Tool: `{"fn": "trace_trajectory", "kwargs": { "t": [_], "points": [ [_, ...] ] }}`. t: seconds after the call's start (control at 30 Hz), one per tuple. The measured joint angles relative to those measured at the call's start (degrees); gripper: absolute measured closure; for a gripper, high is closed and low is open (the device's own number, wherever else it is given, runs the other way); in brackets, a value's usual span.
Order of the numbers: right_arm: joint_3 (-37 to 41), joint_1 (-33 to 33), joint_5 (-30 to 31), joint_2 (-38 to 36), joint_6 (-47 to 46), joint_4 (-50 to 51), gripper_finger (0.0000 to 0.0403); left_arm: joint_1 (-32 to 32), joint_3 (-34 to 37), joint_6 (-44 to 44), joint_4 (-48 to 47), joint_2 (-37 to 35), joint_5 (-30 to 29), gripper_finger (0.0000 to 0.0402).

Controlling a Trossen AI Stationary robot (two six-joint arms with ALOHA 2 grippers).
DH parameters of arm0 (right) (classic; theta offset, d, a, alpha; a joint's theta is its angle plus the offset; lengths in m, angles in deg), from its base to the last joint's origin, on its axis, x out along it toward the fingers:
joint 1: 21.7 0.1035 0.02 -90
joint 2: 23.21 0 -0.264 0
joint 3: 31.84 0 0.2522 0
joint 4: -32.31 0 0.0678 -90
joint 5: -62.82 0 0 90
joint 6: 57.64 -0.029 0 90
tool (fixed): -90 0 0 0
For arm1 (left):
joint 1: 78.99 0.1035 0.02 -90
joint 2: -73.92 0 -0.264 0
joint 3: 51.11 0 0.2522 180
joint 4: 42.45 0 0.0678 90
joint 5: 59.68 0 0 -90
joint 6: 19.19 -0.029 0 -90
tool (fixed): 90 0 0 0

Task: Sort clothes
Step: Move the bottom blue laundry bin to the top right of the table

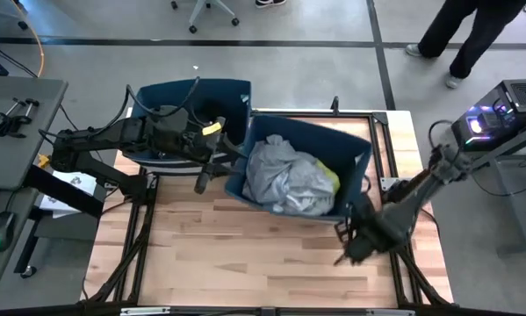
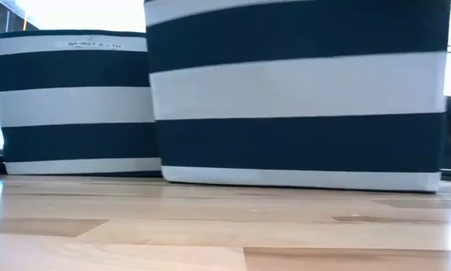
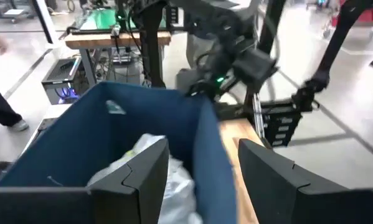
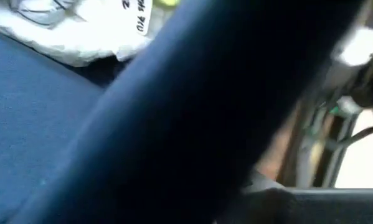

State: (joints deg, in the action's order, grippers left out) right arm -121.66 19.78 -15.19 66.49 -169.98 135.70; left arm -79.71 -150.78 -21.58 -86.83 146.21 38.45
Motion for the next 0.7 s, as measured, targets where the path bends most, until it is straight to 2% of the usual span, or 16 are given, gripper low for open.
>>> {"fn": "trace_trajectory", "kwargs": {
  "t": [0.13,0.4,0.47,0.63,0.7],
  "points": [
    [5.28,-4.9,-1.79,-9.5,6.23,0.08,0.0403,0.01,0.0,3.5,1.66,0.04,-1.11,0.022],
    [9.07,-11.42,-2.88,-26.99,4.57,0.18,0.0403,0.01,0.0,8.09,2.21,0.02,-5.72,0.022],
    [8.81,-12.35,-6.59,-30.37,4.49,0.41,0.0403,0.01,0.0,9.0,2.26,0.02,-5.93,0.022],
    [7.2,-11.19,-22.22,-34.5,8.98,0.21,0.0403,-0.16,0.0,10.14,1.64,-0.87,-5.96,0.022],
    [6.2,-9.48,-24.28,-34.43,13.58,-0.73,0.0403,-0.19,0.0,11.23,1.0,-1.39,-5.99,0.022]
  ]
}}
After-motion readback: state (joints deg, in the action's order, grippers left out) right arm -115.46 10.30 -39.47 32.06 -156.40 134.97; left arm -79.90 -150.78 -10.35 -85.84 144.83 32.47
